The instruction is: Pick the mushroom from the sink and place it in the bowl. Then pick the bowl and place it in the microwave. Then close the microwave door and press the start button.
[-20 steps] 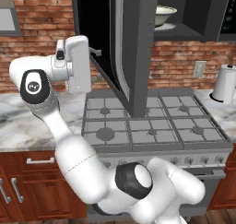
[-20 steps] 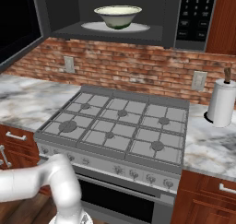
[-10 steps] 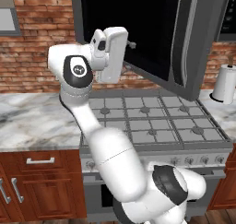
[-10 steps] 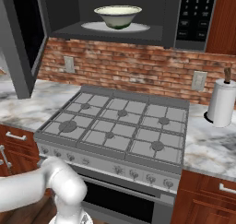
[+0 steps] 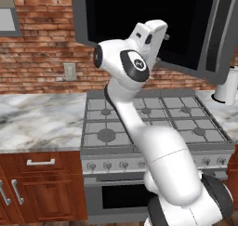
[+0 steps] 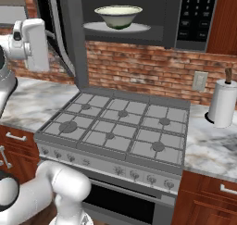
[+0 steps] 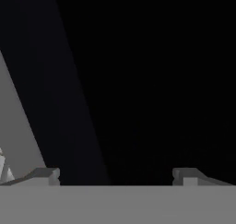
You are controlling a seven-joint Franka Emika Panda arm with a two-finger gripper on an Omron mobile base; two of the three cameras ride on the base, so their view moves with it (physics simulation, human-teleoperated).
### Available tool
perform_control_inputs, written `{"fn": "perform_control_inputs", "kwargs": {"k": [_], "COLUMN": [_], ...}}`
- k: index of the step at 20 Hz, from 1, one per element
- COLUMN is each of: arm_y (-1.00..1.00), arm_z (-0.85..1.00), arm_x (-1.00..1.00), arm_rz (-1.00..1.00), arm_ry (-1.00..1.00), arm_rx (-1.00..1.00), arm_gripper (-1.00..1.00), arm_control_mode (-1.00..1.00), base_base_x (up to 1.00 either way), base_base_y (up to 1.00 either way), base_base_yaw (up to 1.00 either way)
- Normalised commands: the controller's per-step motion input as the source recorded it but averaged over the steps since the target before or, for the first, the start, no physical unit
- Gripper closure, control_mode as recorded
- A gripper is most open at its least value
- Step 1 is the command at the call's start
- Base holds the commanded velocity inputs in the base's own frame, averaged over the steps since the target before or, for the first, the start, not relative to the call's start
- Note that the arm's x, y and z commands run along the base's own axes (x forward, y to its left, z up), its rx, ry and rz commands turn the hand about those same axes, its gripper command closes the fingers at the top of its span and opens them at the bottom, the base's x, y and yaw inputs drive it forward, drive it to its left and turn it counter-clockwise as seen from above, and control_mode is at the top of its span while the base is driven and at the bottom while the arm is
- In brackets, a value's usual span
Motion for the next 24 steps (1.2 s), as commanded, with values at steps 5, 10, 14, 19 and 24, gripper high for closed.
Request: {"fn": "perform_control_inputs", "kwargs": {"k": [5, 10, 14, 19, 24], "arm_y": [-0.90, -0.80, -0.61, -0.42, -0.12], "arm_z": [0.02, 0.00, 0.00, 0.02, 0.18], "arm_x": [0.37, 0.49, 0.63, 0.66, 0.60], "arm_rz": [0.26, 0.28, 0.27, 0.23, 0.16], "arm_ry": [0.00, 0.00, 0.08, 0.14, 0.21], "arm_rx": [0.00, 0.00, -0.01, -0.03, -0.06], "arm_gripper": [-1.00, -1.00, -1.00, -1.00, -1.00], "arm_control_mode": [-1.00, -1.00, -1.00, -1.00, -1.00], "base_base_x": [0.00, 0.00, 0.00, 0.00, 0.00], "base_base_y": [0.00, 0.00, 0.00, 0.00, 0.00], "base_base_yaw": [0.00, 0.00, 0.00, 0.00, 0.00]}}
